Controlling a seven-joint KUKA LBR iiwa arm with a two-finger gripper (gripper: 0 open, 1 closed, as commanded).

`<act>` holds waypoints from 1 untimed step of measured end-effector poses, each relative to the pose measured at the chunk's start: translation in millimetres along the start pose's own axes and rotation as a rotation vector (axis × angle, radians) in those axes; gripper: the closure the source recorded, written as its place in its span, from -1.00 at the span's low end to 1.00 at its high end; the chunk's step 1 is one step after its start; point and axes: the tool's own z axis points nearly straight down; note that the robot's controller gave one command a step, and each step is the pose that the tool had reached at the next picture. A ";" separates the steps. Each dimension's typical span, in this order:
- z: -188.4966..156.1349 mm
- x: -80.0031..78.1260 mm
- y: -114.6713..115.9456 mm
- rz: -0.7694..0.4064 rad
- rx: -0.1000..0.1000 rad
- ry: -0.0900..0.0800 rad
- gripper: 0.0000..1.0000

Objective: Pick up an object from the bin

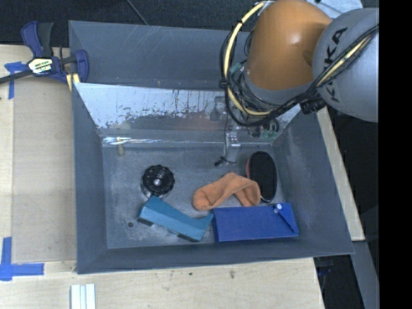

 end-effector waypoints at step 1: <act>-5.3 -1.4 -0.2 0.001 -0.001 -0.009 -1.00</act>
Offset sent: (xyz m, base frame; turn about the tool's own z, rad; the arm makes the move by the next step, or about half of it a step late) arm -0.0206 -0.0347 0.1801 -0.4282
